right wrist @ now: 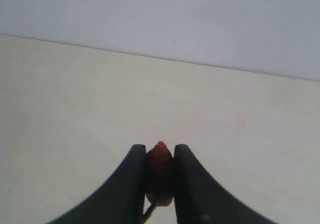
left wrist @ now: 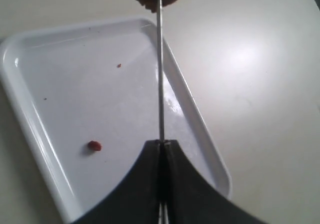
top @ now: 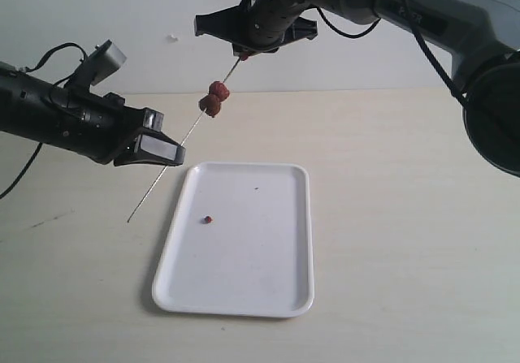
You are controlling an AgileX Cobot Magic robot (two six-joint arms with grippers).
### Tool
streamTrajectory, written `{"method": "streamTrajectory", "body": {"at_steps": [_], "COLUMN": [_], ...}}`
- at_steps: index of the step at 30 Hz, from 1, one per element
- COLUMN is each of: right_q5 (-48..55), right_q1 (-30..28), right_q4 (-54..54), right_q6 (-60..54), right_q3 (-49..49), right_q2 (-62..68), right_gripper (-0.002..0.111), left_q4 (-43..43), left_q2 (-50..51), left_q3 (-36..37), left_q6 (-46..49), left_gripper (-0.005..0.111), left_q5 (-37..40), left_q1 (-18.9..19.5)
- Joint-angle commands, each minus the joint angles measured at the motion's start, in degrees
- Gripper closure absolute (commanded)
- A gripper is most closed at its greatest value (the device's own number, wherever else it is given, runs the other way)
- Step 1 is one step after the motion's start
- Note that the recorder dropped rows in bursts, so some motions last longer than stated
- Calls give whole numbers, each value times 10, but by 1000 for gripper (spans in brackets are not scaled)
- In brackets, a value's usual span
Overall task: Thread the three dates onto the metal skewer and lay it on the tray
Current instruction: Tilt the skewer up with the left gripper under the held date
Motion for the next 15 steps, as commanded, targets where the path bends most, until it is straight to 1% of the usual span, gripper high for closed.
{"method": "streamTrajectory", "body": {"at_steps": [1, 5, 9, 13, 15], "right_q5": [-8, -8, -8, -6, -5], "right_q1": [-3, -3, -3, 1, 8], "right_q4": [-5, -5, -5, -7, -7], "right_q6": [-2, 1, 16, 33, 33], "right_q3": [-2, -2, -2, -2, -2], "right_q2": [-7, -7, -7, -7, -7], "right_gripper": [88, 88, 88, 88, 88], "left_q4": [-14, -17, -44, -102, -147], "left_q2": [-2, -2, 5, 54, 75], "left_q3": [1, 1, 1, 2, 2], "left_q6": [3, -6, -8, -2, 34], "left_gripper": [107, 107, 107, 107, 107], "left_q5": [-3, -3, -3, -7, -14], "left_q1": [-2, -2, -2, -2, -2]}}
